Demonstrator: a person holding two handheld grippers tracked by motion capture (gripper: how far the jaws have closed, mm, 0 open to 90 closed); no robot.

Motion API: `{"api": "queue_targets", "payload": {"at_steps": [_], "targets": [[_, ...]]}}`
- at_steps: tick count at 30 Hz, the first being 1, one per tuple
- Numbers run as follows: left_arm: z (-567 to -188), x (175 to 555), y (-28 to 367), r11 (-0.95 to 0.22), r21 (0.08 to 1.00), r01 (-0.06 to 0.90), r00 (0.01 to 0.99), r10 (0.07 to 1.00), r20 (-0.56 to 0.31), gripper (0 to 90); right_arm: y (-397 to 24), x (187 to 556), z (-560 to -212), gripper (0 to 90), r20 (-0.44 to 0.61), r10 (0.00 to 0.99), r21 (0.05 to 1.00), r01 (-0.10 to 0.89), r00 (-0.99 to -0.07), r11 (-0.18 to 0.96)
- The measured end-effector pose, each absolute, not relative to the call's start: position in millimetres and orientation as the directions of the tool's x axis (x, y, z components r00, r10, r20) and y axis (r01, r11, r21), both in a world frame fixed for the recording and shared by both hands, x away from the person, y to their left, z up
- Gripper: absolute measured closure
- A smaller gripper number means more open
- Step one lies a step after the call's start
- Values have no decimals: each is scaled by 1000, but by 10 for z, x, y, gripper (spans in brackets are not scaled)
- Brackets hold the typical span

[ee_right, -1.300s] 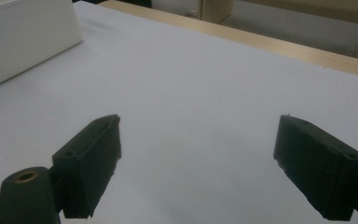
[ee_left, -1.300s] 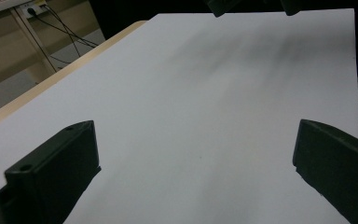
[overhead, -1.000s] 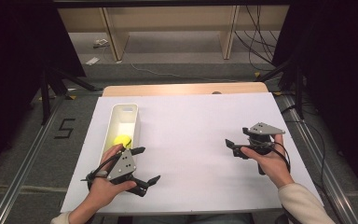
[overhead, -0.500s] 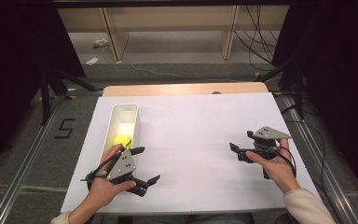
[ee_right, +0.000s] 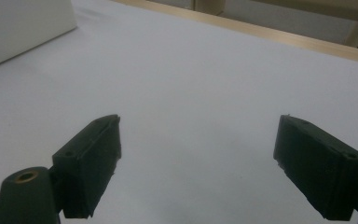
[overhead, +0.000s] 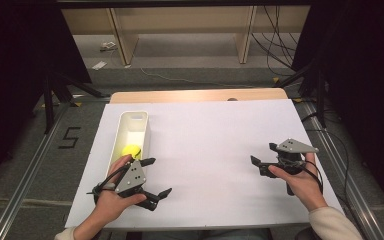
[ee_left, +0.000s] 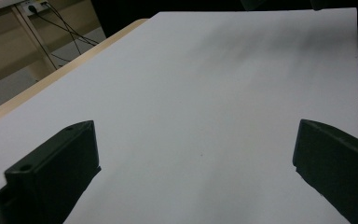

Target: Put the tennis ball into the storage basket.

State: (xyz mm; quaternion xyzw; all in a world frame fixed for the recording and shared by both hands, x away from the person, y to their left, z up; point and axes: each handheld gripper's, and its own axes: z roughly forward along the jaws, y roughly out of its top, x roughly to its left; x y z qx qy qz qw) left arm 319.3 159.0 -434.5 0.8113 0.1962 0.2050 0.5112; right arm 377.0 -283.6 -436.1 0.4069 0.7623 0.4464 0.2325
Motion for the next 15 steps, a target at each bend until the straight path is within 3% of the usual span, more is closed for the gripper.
{"api": "queue_targets", "payload": {"at_steps": [15], "targets": [[-4337,3193,1585,-402,910,103,841,524,136,0,-2872,3717,-4412,159,25,823,866,424,-568,266]]}}
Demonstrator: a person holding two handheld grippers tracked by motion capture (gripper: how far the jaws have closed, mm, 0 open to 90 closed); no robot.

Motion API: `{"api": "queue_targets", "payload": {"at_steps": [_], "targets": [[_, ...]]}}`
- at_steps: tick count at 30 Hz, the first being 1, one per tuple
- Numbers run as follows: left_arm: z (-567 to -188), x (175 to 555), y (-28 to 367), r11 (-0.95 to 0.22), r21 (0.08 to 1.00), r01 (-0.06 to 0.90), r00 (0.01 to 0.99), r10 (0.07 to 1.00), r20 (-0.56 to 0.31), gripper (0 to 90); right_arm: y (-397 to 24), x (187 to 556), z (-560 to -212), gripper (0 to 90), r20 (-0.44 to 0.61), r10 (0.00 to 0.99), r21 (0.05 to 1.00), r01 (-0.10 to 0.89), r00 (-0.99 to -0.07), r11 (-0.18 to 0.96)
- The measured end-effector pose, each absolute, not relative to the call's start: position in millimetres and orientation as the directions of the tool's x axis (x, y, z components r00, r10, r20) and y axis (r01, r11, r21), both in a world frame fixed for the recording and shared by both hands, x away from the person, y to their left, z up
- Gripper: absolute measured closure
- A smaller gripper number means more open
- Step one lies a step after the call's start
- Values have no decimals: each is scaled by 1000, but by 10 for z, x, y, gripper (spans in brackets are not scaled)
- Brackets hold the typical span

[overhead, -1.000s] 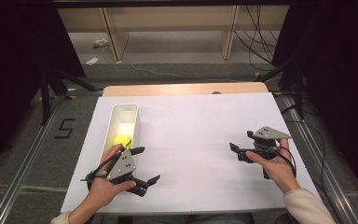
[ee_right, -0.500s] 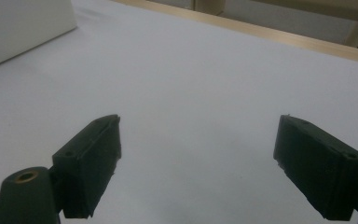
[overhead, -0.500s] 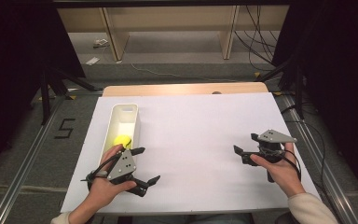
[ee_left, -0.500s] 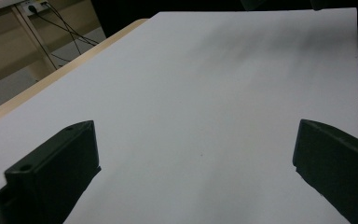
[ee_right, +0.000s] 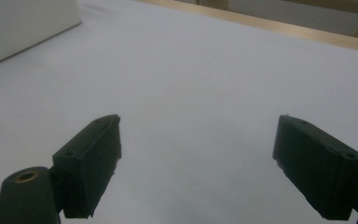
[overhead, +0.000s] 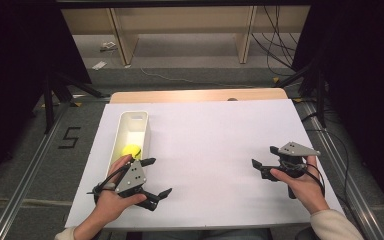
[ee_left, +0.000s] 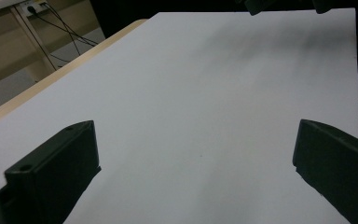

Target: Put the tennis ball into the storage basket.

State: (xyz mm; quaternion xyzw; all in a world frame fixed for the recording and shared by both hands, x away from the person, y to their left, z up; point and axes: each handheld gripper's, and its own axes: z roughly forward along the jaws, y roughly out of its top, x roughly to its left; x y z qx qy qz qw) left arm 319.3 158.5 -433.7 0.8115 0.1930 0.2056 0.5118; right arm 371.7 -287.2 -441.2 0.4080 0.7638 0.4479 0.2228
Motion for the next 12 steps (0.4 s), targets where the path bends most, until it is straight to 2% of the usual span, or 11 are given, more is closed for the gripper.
{"api": "queue_targets", "payload": {"at_steps": [12], "targets": [[-4337,3204,1577,-399,911,105,844,520,131,0,-2873,3731,-4426,163,48,823,870,429,-566,244]]}}
